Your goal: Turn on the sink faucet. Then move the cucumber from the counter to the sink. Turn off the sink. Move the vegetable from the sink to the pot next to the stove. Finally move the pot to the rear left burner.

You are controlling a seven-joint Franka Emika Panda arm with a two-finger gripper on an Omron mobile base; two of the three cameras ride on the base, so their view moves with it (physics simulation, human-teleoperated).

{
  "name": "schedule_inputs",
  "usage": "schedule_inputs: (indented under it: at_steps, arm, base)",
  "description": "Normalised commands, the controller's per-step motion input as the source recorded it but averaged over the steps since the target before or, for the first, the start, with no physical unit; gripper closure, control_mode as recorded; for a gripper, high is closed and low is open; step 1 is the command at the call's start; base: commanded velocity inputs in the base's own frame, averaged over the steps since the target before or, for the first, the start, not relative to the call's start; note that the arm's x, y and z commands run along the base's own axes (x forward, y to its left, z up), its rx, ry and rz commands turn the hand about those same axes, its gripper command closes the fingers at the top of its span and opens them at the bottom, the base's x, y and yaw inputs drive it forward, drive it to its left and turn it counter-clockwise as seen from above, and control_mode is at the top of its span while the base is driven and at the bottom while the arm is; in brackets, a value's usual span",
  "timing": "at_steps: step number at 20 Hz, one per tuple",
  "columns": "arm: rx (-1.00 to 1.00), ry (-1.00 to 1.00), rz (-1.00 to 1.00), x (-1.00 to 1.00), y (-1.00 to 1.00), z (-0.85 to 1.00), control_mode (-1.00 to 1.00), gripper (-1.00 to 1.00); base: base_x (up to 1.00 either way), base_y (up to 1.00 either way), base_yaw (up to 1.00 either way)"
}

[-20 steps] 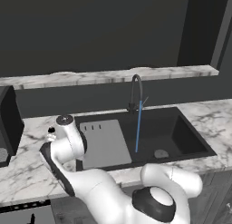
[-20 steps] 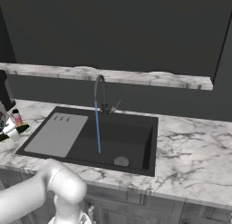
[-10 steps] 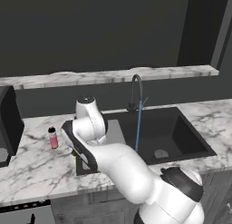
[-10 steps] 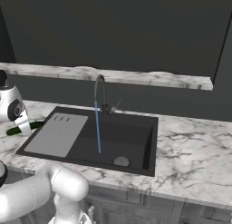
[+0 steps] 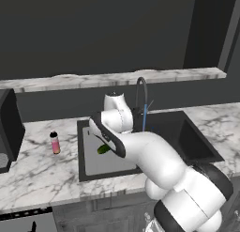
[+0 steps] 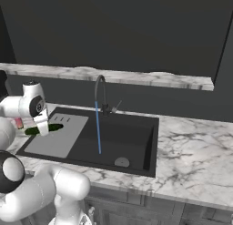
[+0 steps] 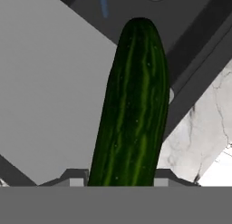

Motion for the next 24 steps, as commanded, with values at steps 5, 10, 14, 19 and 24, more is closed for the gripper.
schedule_inputs:
  at_steps: [5, 10, 14, 19, 24]
  arm:
    - [0.02, 0.04, -0.13, 0.0, -0.91, 0.0, -1.0, 1.0]
    - [0.03, 0.01, -0.11, -0.03, -0.91, 0.0, -1.0, 1.0]
    - [0.02, 0.0, -0.06, -0.12, -0.87, 0.0, -1.0, 1.0]
    - [0.0, 0.0, -0.04, -0.05, -0.87, 0.0, -1.0, 1.0]
    - [0.0, 0.0, -0.01, -0.01, -0.83, 0.0, -1.0, 1.0]
  base:
    - [0.0, 0.0, 0.0]
    - [0.0, 0.0, 0.0]
    - [0.0, 0.0, 0.0]
    - [0.0, 0.0, 0.0]
    - [0.0, 0.0, 0.0]
